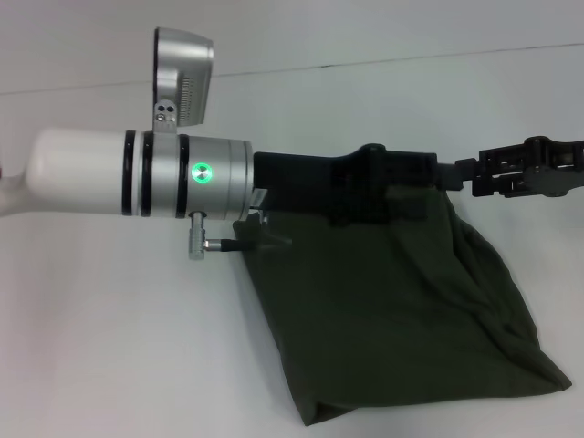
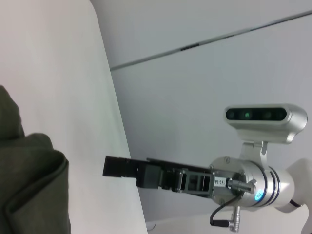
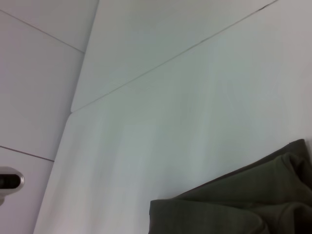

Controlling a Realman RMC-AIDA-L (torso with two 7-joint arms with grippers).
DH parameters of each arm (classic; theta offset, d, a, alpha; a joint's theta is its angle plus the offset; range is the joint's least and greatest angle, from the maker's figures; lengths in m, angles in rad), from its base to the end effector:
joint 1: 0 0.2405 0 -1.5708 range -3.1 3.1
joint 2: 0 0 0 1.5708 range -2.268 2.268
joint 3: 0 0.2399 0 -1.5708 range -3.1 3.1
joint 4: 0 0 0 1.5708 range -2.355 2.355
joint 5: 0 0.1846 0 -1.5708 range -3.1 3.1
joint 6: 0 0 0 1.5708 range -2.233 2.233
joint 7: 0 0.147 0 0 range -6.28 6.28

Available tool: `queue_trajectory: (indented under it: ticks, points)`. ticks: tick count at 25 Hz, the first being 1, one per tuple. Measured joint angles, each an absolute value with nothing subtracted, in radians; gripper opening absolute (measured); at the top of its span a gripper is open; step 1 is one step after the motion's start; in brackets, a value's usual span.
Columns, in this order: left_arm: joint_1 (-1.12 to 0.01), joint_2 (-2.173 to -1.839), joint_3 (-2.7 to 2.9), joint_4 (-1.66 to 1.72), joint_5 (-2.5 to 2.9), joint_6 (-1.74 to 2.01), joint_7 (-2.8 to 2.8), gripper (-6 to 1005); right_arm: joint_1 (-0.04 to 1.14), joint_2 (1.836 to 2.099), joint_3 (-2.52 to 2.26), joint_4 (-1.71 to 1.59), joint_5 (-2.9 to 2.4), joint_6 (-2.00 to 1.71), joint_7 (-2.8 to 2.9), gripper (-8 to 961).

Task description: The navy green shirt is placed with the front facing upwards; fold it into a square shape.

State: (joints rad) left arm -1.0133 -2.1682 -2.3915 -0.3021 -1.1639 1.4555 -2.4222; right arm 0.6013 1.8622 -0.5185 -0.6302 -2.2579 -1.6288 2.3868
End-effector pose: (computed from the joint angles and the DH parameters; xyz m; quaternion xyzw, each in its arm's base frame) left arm -0.0844 0.3270 -0.0850 0.7604 0.5880 0.2092 0.1794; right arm 0.2740 0.3246 0.0849 -0.7423 0.6372 0.1888 0.0854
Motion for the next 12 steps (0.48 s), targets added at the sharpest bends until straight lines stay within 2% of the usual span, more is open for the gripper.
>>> queue_trajectory:
  ticks: [7, 12]
  points:
    - [-0.942, -2.16, -2.384, -0.415, -1.171, 1.524, -2.428, 671, 0.607, 1.862, -0.52, -0.627, -2.261, -1.628, 2.389, 627]
    - [-0.856, -2.13, -2.341, -0.534, -1.164, 1.594, -2.479, 897, 0.619, 1.858, -0.531, -0.634, -2.319, -1.627, 2.404, 626]
